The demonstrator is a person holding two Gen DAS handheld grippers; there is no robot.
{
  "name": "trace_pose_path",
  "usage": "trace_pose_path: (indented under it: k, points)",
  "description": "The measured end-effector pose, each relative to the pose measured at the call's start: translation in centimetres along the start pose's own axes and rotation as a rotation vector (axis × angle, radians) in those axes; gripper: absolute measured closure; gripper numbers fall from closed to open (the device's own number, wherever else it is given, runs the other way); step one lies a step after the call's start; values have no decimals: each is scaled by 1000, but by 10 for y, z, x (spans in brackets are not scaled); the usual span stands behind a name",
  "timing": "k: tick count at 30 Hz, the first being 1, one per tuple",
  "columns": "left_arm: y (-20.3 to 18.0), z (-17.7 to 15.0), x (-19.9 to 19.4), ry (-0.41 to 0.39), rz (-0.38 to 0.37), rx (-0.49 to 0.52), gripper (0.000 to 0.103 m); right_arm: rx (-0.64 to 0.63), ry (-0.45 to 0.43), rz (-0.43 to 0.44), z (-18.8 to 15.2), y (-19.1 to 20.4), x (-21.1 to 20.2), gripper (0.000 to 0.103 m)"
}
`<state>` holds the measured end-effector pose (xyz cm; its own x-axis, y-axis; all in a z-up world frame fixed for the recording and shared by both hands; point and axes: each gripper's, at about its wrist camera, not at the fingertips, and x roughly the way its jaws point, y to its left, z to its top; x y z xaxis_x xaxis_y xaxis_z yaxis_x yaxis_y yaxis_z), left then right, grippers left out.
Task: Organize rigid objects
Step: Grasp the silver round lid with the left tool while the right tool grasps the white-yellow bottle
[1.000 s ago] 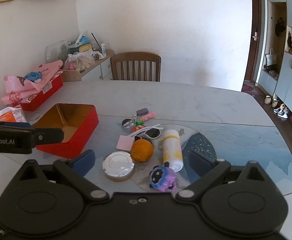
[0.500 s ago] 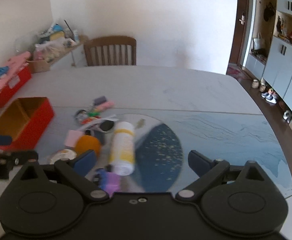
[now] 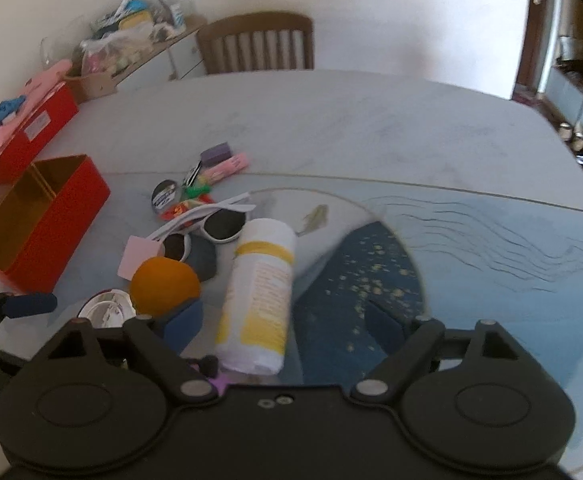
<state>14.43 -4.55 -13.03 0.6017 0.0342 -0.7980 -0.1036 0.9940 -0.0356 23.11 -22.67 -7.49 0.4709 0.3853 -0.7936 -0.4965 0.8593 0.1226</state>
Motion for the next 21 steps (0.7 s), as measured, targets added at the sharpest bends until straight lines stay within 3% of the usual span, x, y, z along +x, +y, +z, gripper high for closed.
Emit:
trace_pose_path:
  k: [6, 11, 15, 21]
  points:
    - [-6, 4, 15, 17, 16, -4, 2, -33, 71, 42, 6, 0, 26, 29]
    - [-9, 6, 23, 33, 15, -4, 14, -47, 93, 59, 8, -2, 36, 34]
    - [-12, 7, 27, 42, 20, -7, 26, -52, 108, 81, 9, -4, 41, 44]
    - [-15, 8, 28, 46, 44, 1, 26, -60, 119, 102, 10, -4, 45, 55]
